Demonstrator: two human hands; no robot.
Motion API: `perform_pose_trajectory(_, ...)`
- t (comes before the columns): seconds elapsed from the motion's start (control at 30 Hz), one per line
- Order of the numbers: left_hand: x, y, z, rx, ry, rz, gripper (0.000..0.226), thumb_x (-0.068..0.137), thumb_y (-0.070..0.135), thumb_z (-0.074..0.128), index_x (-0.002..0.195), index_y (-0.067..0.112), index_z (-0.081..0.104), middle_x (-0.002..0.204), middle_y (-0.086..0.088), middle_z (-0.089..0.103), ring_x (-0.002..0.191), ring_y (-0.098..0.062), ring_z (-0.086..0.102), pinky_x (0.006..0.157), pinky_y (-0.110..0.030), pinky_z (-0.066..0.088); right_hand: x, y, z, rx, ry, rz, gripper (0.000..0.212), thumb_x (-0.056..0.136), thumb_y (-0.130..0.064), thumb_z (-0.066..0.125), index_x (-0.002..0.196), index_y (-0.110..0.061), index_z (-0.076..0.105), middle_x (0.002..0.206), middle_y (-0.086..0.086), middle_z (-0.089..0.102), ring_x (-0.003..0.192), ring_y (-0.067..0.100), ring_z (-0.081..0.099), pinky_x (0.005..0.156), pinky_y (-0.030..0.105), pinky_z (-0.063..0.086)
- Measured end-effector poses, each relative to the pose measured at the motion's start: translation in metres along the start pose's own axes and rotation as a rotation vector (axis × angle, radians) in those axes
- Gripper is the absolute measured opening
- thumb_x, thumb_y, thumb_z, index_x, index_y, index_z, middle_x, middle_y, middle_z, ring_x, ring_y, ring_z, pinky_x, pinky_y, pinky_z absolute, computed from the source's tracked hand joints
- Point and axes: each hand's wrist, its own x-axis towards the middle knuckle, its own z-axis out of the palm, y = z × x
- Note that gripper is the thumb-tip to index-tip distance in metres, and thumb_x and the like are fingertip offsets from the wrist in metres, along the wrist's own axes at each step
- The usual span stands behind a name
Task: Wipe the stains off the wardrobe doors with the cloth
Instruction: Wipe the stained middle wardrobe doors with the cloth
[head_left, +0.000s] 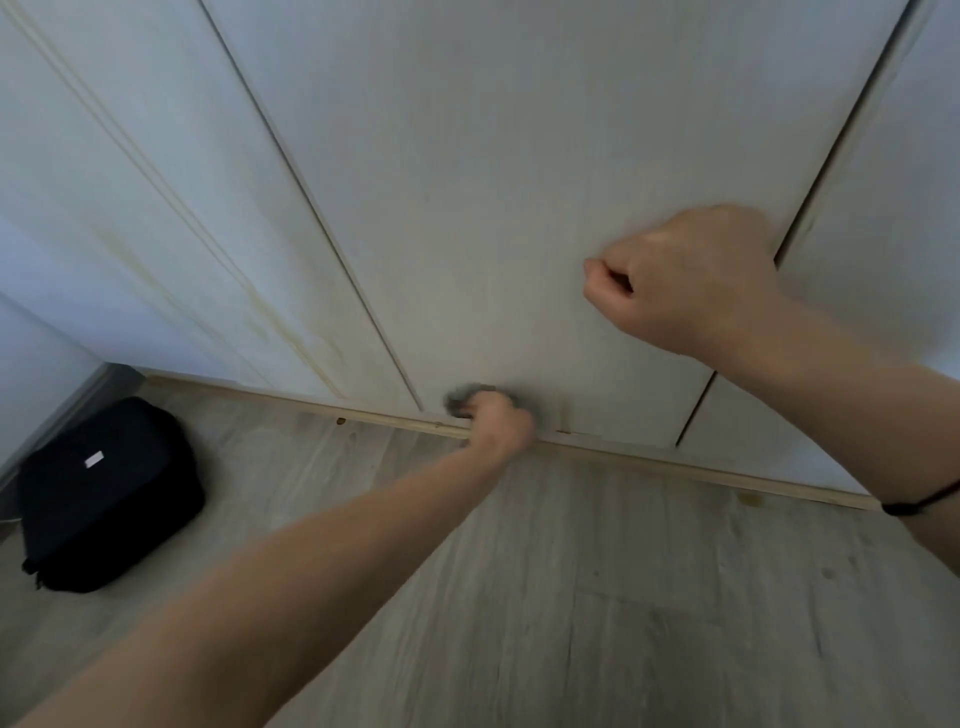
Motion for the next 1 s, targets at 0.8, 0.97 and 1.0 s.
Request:
perform_pose_trajectory(0.8, -0.013, 0.062, 0.019, 0.22, -0.108, 0.171, 0.028, 0.099, 0.014, 0.05, 0.119, 0.006, 0.068, 0.126, -0.013, 0.066, 0.115, -0.035, 0.062, 0.088, -0.044, 0.054, 0.0, 0.002, -0.01, 0.05, -0.05, -0.066, 0.049, 0.089, -0.034, 0.048, 0.046, -0.012, 0.039, 0.044, -0.011, 0.01, 0.039, 0.02, 0.026, 0.053, 0.017, 0.014)
perform_pose_trajectory(0.97, -0.036, 0.118, 0.014, -0.011, -0.091, 0.305, 0.032, 0.099, 0.005, 0.043, 0.118, -0.001, 0.068, 0.115, -0.023, 0.067, 0.105, -0.044, 0.064, 0.082, -0.05, 0.057, -0.001, -0.001, -0.009, 0.055, -0.069, -0.054, 0.048, 0.089, -0.035, 0.046, 0.048, -0.013, 0.035, 0.044, -0.01, 0.011, 0.04, 0.022, 0.029, 0.053, 0.019, 0.017)
perform_pose_trajectory(1.0, -0.036, 0.114, 0.01, 0.071, -0.051, 0.26, 0.032, 0.1, 0.007, 0.044, 0.119, -0.001, 0.068, 0.118, -0.024, 0.066, 0.107, -0.045, 0.063, 0.084, -0.053, 0.057, -0.002, 0.0, -0.011, 0.055, -0.079, -0.062, 0.048, 0.089, -0.035, 0.046, 0.048, -0.013, 0.035, 0.044, -0.009, 0.013, 0.04, 0.021, 0.029, 0.053, 0.019, 0.018)
